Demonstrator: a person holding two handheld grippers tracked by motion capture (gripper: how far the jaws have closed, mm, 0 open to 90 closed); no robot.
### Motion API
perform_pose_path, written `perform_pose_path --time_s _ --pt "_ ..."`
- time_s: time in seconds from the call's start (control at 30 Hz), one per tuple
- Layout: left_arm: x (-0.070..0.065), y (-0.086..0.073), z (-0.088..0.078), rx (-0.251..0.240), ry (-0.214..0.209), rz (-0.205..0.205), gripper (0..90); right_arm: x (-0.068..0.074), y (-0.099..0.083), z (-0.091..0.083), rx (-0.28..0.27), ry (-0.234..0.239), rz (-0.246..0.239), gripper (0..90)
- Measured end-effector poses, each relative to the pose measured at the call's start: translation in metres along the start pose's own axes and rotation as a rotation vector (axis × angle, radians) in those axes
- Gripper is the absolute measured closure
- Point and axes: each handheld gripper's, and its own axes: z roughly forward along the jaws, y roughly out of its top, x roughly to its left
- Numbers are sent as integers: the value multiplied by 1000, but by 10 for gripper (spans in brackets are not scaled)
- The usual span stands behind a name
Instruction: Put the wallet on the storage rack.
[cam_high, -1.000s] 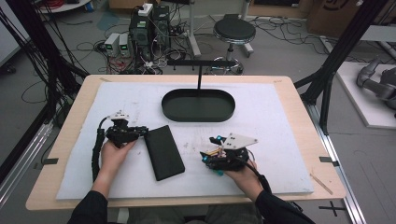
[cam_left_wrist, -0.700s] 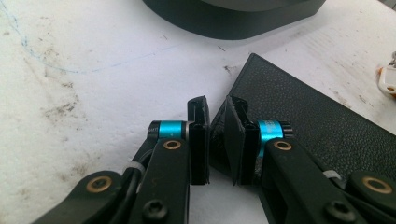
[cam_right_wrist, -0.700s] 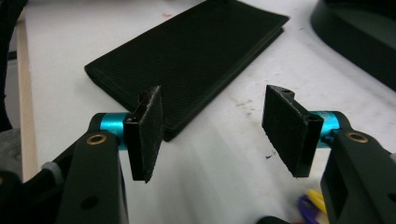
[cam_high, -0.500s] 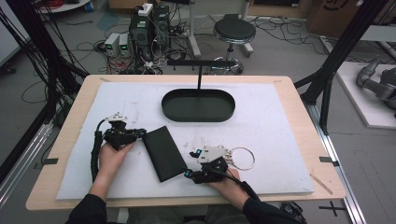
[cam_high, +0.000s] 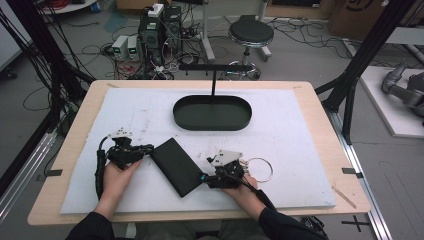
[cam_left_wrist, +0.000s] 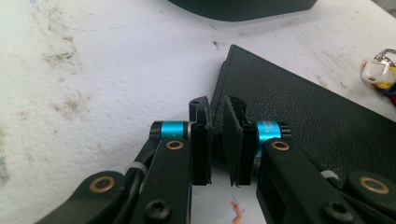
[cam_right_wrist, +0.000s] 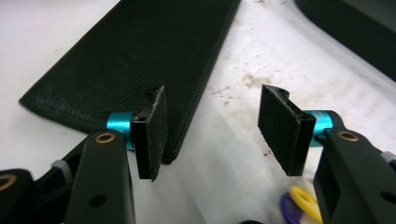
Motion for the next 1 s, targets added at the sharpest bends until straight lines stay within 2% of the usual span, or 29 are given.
perform_pose_path --time_s 0.07,0.1,0.13,0.17,0.23,0.27,0.37,0.4,0.43,0.47,0.53,0.6,0.7,0.83,0.9,1.0 --pt "-2 -2 0 -8 3 -4 810 -1 0 -2 -12 1 9 429" --pt "-1 -2 0 -12 2 -8 809 3 0 -7 -40 32 19 421" --pt "-1 -3 0 -12 -1 -14 809 3 0 -7 -40 32 19 421" --pt "0 -3 0 -14 -6 -23 808 14 0 -8 -51 50 2 420" --pt "-1 -3 0 -15 0 -21 808 18 0 -8 -56 54 -5 414" --pt "-1 -3 0 -15 3 -22 808 25 0 -7 -61 66 -11 397" --pt "-3 -3 0 -19 12 -33 808 39 1 -6 -79 67 -44 356" --pt "-3 -4 0 -20 14 -37 808 47 2 -5 -90 60 -75 323" --pt "-4 -4 0 -20 18 -42 808 47 2 -5 -90 60 -75 323" --pt "-5 -4 0 -21 26 -55 808 54 3 -4 -100 62 -87 307" --pt "-7 -5 0 -24 31 -59 808 56 3 -3 -100 63 -101 298" --pt "-10 -6 -1 -18 48 -72 809 65 2 0 -80 36 -163 280" --pt "-14 -7 -2 -18 55 -89 809 70 2 3 -67 13 -206 269" --pt "-15 -8 -3 -21 61 -102 809 70 1 4 -57 15 -226 266" --pt "-14 -10 -2 -31 49 -140 810 72 0 5 -34 18 -238 271" --pt "-13 -10 -2 -33 48 -142 810 74 0 6 -18 8 -265 275"
